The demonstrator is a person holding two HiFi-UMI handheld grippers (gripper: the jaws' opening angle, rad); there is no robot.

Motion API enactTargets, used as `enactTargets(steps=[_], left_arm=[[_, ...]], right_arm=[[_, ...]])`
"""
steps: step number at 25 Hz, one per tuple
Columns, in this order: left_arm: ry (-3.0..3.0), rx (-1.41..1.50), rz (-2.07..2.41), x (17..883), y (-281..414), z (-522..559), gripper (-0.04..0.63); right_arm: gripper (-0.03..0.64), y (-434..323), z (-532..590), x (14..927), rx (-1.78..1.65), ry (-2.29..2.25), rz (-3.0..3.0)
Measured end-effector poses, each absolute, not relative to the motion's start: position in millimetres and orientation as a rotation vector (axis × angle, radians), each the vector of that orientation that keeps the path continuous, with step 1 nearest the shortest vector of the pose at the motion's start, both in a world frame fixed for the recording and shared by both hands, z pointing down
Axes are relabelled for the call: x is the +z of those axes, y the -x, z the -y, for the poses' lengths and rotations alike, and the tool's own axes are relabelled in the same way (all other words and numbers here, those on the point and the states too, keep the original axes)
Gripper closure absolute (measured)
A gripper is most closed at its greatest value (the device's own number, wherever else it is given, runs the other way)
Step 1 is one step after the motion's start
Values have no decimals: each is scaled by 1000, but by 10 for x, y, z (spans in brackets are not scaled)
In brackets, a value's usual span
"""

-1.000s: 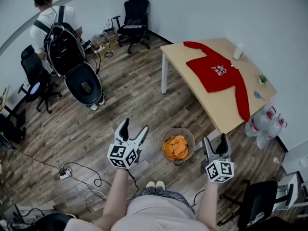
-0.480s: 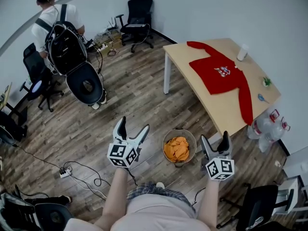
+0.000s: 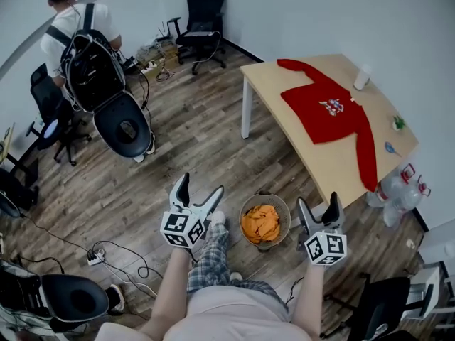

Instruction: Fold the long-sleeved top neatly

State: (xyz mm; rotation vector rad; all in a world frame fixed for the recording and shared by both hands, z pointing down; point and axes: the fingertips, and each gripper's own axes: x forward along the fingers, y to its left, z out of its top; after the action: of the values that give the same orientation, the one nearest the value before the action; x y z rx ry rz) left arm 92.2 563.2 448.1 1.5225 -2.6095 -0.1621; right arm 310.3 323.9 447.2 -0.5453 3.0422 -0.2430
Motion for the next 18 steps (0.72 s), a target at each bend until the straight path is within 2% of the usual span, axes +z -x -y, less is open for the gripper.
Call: enactTargets(steps=[8, 18], left_arm=[[-1624, -138, 2531, 4633, -252, -4954, 137], [-1868, -65, 2306, 4773, 1255, -3447, 137]], right_arm=[[124, -2579, -2765, 4609, -237, 656, -3029], [129, -1373, -1748, 4757, -280, 976, -2959]])
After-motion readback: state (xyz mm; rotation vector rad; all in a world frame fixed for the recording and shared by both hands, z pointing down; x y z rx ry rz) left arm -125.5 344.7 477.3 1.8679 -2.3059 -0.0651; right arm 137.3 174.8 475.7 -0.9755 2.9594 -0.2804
